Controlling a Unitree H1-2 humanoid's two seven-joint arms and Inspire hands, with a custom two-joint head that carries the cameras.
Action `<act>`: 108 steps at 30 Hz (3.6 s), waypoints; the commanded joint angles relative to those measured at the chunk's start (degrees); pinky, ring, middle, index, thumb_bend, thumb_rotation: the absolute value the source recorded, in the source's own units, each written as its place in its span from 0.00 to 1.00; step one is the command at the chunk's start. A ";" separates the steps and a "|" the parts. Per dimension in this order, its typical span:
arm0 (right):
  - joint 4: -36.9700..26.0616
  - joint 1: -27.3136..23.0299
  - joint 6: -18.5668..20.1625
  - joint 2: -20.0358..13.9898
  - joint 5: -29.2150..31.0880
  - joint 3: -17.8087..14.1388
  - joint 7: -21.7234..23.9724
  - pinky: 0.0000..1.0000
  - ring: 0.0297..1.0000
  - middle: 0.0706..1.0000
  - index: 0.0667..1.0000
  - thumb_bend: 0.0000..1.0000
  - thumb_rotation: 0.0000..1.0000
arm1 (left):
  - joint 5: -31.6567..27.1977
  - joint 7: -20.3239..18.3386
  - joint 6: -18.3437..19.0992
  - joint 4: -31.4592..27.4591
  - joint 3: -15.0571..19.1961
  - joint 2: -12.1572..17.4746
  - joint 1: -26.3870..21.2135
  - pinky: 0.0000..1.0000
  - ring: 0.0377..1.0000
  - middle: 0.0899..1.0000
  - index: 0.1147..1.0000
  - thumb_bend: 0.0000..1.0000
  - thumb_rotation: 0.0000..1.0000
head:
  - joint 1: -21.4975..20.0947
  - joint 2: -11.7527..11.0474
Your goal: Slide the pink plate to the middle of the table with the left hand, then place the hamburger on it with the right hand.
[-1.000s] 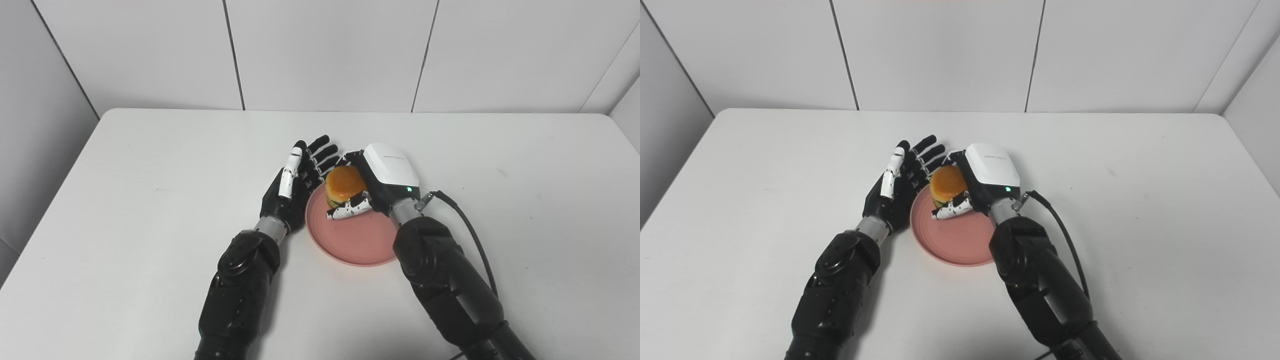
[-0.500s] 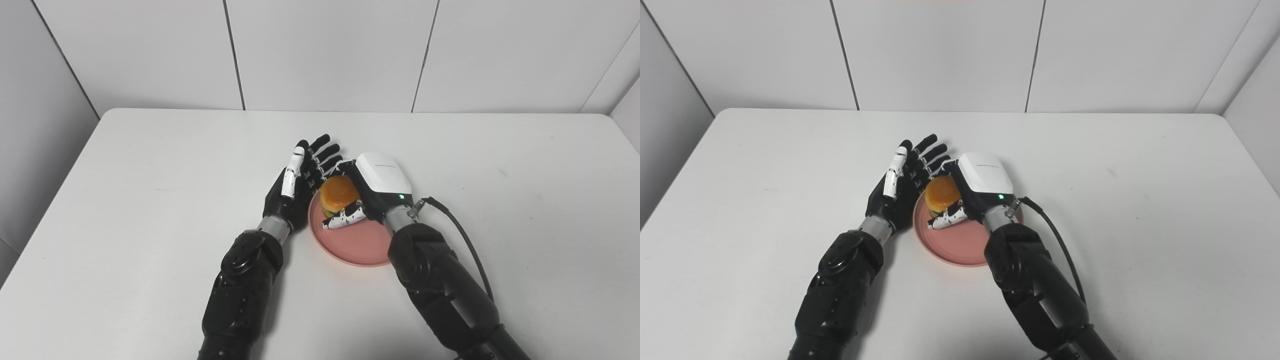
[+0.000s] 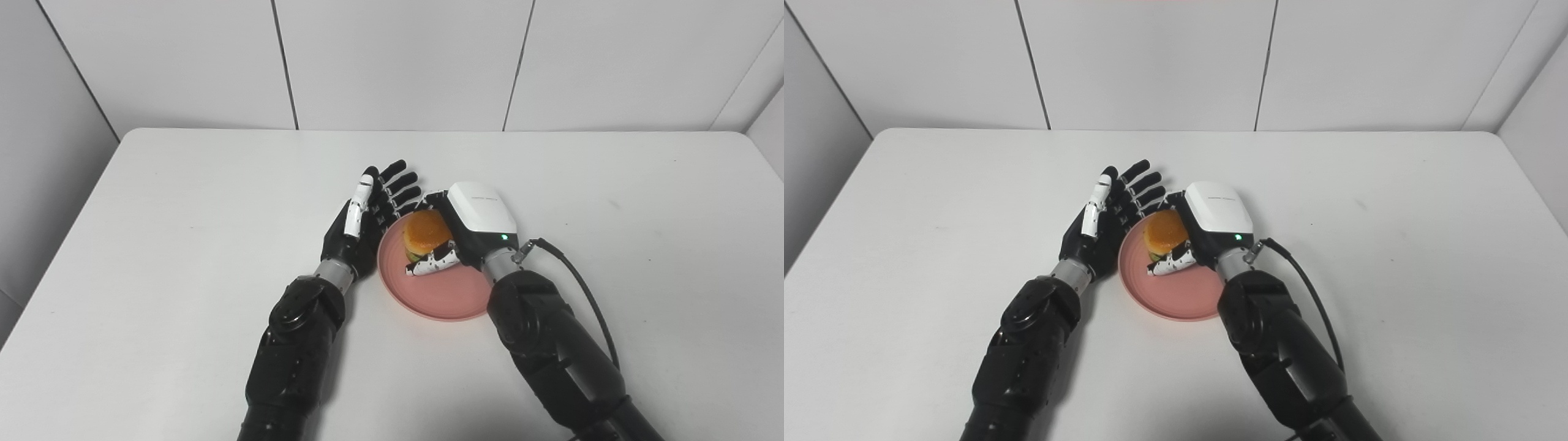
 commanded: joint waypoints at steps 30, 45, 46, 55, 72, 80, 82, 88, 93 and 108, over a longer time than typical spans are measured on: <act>-2.89 0.89 -4.36 -1.67 0.01 -0.10 0.69 0.83 0.92 0.92 0.95 0.89 0.72 | -0.09 0.66 5.22 1.27 0.81 0.90 2.09 0.87 0.88 0.86 0.85 0.40 1.00 | -1.06 -0.07; -4.84 1.06 -6.22 -2.42 1.34 -0.93 0.32 0.87 0.95 0.98 1.00 0.95 0.82 | -0.75 0.92 5.56 1.25 1.32 0.66 2.08 0.88 0.89 0.86 0.85 0.39 1.00 | -1.38 -0.23; -5.64 1.30 -6.37 -2.42 1.63 -1.33 0.15 0.88 0.96 0.98 1.00 0.95 0.82 | -0.49 0.76 5.14 1.41 1.17 0.75 2.08 0.87 0.89 0.87 0.85 0.40 1.00 | -1.38 -0.23; -10.20 2.44 -6.99 -2.68 2.72 -3.12 -0.15 0.89 0.94 0.95 0.99 0.94 0.86 | -0.48 0.75 4.84 1.95 1.26 0.79 1.90 0.86 0.89 0.89 0.84 0.41 1.00 | -1.57 -0.31; -19.45 6.91 -6.40 -1.58 8.52 -12.15 -2.01 0.64 0.82 0.92 0.99 0.92 0.96 | 0.24 0.31 4.38 -0.18 1.25 1.87 2.48 0.85 0.84 0.84 0.84 0.40 1.00 | -2.83 -0.75; -16.09 11.93 -11.66 1.16 16.83 -18.11 -9.44 0.91 0.98 1.00 1.00 0.78 1.00 | 5.50 1.59 -2.83 -3.91 0.36 3.19 4.65 0.90 0.89 0.90 0.89 0.39 1.00 | -3.94 -0.69; -16.02 14.45 -11.67 2.63 18.85 -19.17 -11.07 0.94 0.99 1.00 1.00 0.77 1.00 | 8.66 2.49 -6.30 -5.15 -0.26 4.06 5.71 0.96 0.95 0.95 0.95 0.40 1.00 | -4.55 -0.68; -15.10 18.61 -13.00 4.73 21.55 -20.54 -13.84 0.96 1.00 1.00 1.00 0.73 1.00 | 12.46 2.72 -13.62 -5.65 -0.59 5.33 7.86 1.00 1.00 1.00 1.00 0.44 1.00 | -4.40 -0.62; -13.55 19.89 -14.13 5.43 22.71 -20.61 -14.94 0.96 1.00 1.00 1.00 0.74 1.00 | 15.78 3.94 -15.96 -7.19 -1.29 5.89 10.34 1.00 1.00 1.00 1.00 0.44 1.00 | -4.09 -0.49; -5.79 19.40 -20.99 7.12 29.04 -20.91 -16.73 0.96 0.99 1.00 1.00 0.54 1.00 | 16.92 2.50 -20.30 -8.16 -2.54 7.13 16.87 1.00 1.00 1.00 1.00 0.40 1.00 | -4.88 0.34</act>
